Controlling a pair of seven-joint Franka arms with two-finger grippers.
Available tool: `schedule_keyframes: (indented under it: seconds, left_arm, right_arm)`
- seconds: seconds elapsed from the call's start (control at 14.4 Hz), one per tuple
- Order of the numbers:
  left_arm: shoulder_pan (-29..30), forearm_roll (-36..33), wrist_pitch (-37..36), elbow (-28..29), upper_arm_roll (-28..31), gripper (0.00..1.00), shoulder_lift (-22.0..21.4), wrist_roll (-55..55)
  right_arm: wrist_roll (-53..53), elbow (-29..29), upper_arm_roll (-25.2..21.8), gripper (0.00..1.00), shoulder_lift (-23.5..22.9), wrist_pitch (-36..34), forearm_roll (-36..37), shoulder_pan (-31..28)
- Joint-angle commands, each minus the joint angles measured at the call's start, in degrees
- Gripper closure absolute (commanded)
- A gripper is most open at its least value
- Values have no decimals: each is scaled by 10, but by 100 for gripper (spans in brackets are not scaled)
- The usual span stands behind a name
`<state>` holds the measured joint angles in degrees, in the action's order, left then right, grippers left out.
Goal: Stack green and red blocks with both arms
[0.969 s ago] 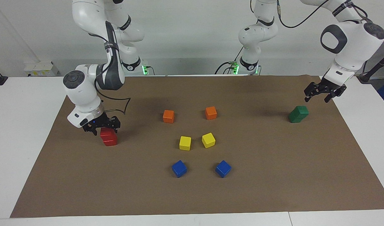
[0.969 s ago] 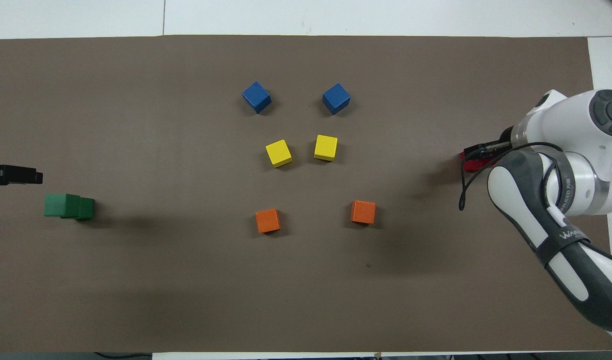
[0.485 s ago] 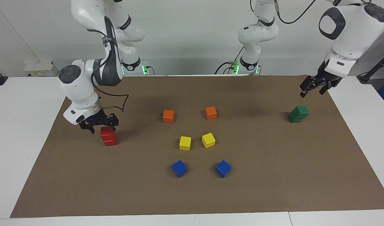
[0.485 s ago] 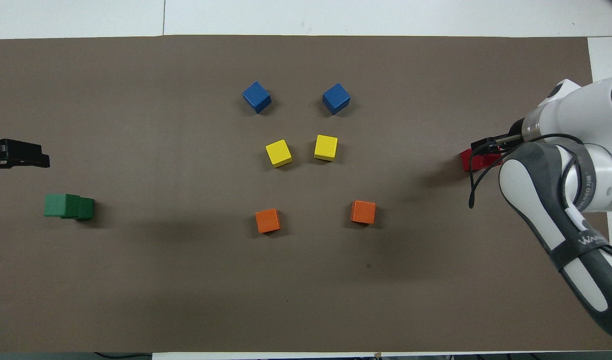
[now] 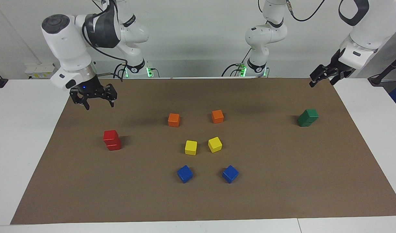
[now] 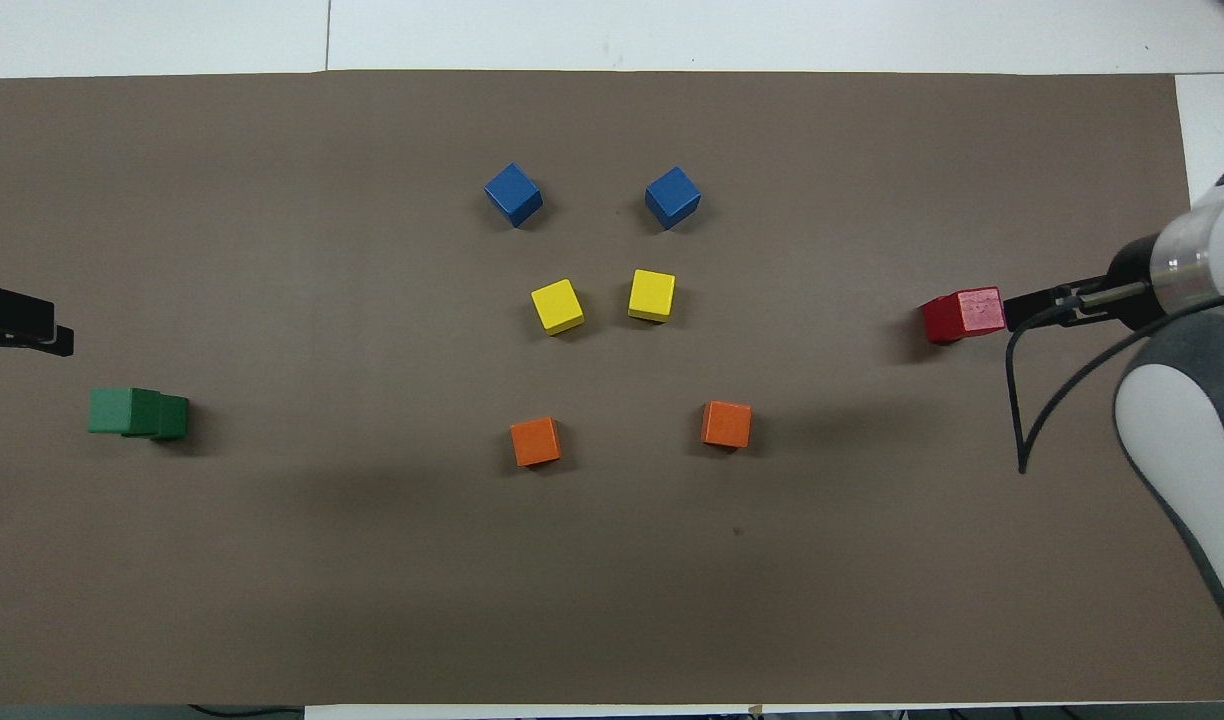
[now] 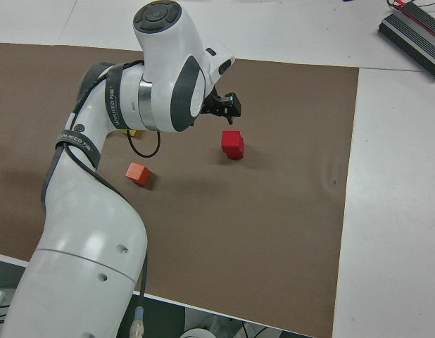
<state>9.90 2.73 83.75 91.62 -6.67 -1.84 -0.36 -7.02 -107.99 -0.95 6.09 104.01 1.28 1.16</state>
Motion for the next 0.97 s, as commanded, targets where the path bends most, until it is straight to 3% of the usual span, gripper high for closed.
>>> schedule_keyframes:
  seconds: [0.0,0.35,0.69,0.9]
  left_arm:
    - [-31,-25,-39,-29,12,0,10,-9]
    - [-52,-33,5,-25,13,0,12,-8]
    - [-51,-30,10,-27,14,0,13,-6]
    - [-51,-29,12,-27,14,0,11,-6]
  right_arm:
    - [-12,-12,2,0,41,-49,-4,-4]
    - [-8,18,2,0,37,-95,-2,-3]
    - [1,88,2,0,-21,-119,-3,-4]
    - [11,90,2,0,-30,-116,-2,-5]
